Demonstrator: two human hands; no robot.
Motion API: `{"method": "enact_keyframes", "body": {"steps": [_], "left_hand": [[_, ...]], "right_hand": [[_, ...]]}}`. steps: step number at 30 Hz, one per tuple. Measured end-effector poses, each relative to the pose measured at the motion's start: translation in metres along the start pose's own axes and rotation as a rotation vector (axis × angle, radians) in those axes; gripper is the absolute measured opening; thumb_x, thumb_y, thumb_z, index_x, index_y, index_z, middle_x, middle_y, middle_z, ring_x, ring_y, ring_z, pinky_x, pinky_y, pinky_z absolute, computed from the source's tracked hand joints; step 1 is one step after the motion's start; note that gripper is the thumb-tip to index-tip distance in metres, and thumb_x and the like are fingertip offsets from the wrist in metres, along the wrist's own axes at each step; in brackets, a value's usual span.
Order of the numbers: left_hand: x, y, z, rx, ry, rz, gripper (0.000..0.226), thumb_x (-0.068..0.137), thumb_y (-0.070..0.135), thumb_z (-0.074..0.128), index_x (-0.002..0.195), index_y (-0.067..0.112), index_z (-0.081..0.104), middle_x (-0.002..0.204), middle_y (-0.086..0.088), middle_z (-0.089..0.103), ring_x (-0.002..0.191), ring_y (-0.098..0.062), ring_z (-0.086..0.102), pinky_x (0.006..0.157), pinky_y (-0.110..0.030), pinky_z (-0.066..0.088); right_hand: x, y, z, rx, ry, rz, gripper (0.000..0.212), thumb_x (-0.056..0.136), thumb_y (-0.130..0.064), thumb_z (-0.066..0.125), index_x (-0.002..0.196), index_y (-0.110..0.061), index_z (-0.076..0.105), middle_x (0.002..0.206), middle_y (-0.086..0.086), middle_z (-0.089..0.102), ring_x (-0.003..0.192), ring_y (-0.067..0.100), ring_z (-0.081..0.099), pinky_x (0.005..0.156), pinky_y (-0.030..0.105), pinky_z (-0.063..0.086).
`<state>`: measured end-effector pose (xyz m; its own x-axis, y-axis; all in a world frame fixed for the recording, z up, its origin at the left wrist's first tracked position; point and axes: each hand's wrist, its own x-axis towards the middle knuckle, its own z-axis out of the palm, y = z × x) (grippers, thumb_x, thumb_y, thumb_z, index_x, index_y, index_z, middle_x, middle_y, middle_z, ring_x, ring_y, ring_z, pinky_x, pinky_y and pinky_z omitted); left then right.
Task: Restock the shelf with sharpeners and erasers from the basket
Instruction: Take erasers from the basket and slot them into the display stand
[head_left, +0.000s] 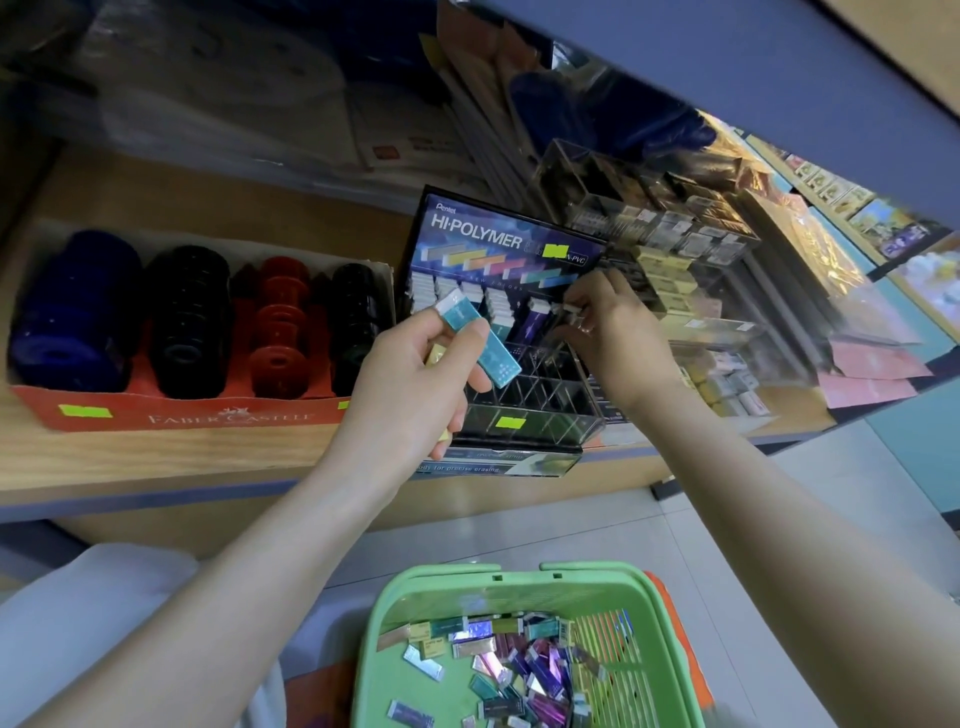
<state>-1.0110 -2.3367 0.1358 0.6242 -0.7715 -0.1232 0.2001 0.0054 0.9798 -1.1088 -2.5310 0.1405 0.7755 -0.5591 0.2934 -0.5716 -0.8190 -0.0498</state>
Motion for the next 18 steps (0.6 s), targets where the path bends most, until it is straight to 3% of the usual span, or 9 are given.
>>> {"method": "enact_keyframes", "body": {"steps": [3, 7, 10, 13, 15, 18], "left_hand": [[0.001, 0.000, 0.001, 0.010, 0.006, 0.009, 0.009, 0.097, 0.026, 0.051, 0.095, 0.020, 0.058, 0.062, 0.007, 0.061, 0.040, -0.008, 0.040, 0.033, -0.021, 0.030], [0.001, -0.001, 0.001, 0.025, -0.006, 0.023, 0.007, 0.096, 0.023, 0.053, 0.094, 0.017, 0.057, 0.068, 0.004, 0.062, 0.040, -0.009, 0.039, 0.033, -0.020, 0.030], [-0.001, -0.002, 0.001, 0.061, -0.038, 0.028, 0.005, 0.093, 0.020, 0.058, 0.090, 0.017, 0.061, 0.067, 0.004, 0.059, 0.039, -0.007, 0.039, 0.032, -0.019, 0.029], [-0.001, -0.005, 0.002, 0.107, -0.084, 0.048, 0.007, 0.090, 0.021, 0.063, 0.087, 0.015, 0.065, 0.063, 0.001, 0.057, 0.040, -0.011, 0.038, 0.031, -0.021, 0.029], [-0.001, -0.007, 0.004, 0.126, -0.092, 0.056, 0.010, 0.088, 0.025, 0.065, 0.084, 0.016, 0.066, 0.062, -0.006, 0.057, 0.041, -0.015, 0.038, 0.031, -0.021, 0.029], [-0.003, -0.007, 0.008, 0.129, -0.091, 0.059, 0.012, 0.087, 0.027, 0.066, 0.077, 0.020, 0.065, 0.061, -0.012, 0.054, 0.040, -0.016, 0.037, 0.031, -0.020, 0.029]], "right_hand": [[0.002, 0.000, 0.004, -0.088, -0.028, -0.029, 0.027, 0.084, -0.011, 0.067, 0.109, -0.008, 0.058, 0.111, 0.011, 0.054, 0.095, 0.033, 0.057, 0.060, 0.032, 0.036], [-0.004, -0.001, 0.006, -0.210, 0.041, -0.128, 0.017, 0.084, -0.005, 0.065, 0.101, -0.008, 0.064, 0.100, 0.012, 0.060, 0.091, 0.035, 0.059, 0.054, 0.036, 0.046], [-0.019, -0.016, -0.008, 0.128, 0.121, -0.047, 0.012, 0.092, -0.009, 0.055, 0.100, -0.010, 0.065, 0.097, 0.002, 0.060, 0.080, 0.016, 0.056, 0.062, 0.029, 0.044], [-0.044, -0.042, -0.033, 0.654, -0.080, 0.023, 0.024, 0.090, 0.003, 0.051, 0.102, -0.014, 0.062, 0.094, -0.005, 0.062, 0.082, 0.003, 0.057, 0.073, 0.014, 0.043], [-0.058, -0.055, -0.044, 0.842, -0.204, 0.037, 0.031, 0.086, 0.010, 0.050, 0.102, -0.014, 0.061, 0.094, -0.004, 0.064, 0.083, 0.003, 0.059, 0.076, 0.017, 0.047], [-0.067, -0.062, -0.049, 0.883, -0.230, 0.092, 0.023, 0.087, -0.001, 0.060, 0.103, -0.018, 0.060, 0.094, -0.004, 0.065, 0.080, 0.006, 0.060, 0.075, 0.025, 0.050]]}}
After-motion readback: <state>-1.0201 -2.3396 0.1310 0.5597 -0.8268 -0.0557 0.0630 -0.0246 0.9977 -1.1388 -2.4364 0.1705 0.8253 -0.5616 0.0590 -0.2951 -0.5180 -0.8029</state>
